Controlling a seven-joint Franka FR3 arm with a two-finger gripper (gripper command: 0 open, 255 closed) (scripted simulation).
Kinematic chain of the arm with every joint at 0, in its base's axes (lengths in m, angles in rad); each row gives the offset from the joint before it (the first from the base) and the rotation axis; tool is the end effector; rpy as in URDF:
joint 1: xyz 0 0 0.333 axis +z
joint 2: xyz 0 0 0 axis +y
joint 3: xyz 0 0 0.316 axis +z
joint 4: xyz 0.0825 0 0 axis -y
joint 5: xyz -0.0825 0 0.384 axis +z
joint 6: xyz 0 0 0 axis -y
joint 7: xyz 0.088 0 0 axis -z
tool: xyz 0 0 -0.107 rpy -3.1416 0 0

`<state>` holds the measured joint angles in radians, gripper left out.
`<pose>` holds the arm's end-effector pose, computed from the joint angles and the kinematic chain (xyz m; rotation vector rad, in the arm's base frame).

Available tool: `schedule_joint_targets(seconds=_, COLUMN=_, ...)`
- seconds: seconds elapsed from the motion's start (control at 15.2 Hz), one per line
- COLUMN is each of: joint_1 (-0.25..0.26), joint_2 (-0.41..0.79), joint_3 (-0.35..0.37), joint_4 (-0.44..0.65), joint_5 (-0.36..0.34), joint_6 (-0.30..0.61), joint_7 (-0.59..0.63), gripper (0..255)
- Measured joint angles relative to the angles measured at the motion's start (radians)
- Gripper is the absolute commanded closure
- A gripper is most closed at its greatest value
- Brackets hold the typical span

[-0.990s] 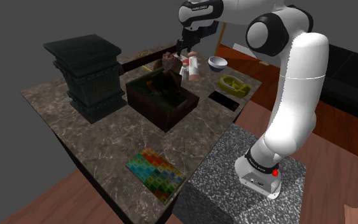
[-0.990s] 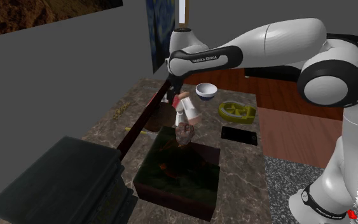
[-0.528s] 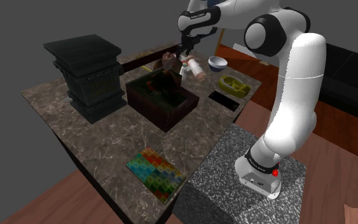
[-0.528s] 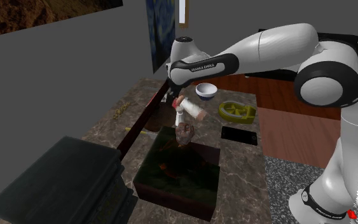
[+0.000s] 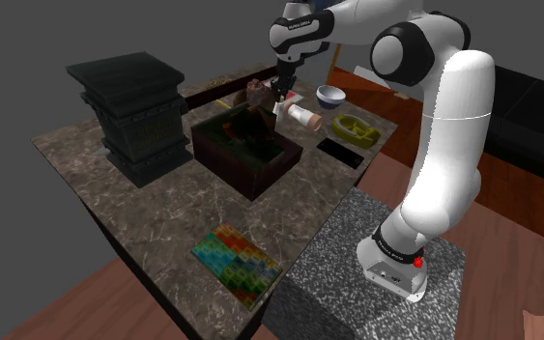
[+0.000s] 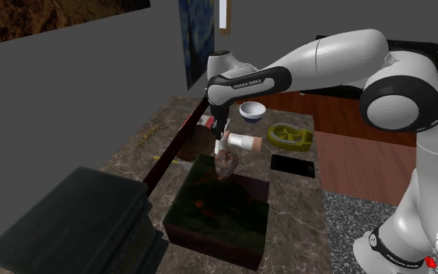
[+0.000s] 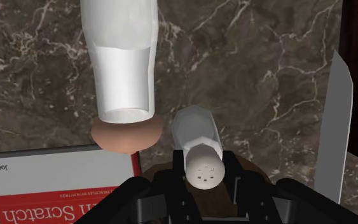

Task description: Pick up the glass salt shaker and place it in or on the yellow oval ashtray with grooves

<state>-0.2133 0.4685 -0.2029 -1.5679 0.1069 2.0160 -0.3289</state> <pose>0.6335 -0.2530 0.3755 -3.1283 0.1770 0.0117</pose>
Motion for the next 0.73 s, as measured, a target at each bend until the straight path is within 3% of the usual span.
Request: schedule_joint_targets(seconds=0.73, joint_1=0.000, joint_2=-0.009, joint_3=-0.001, joint_4=0.016, joint_5=-0.003, joint_6=-0.026, joint_7=0.002, gripper=255)
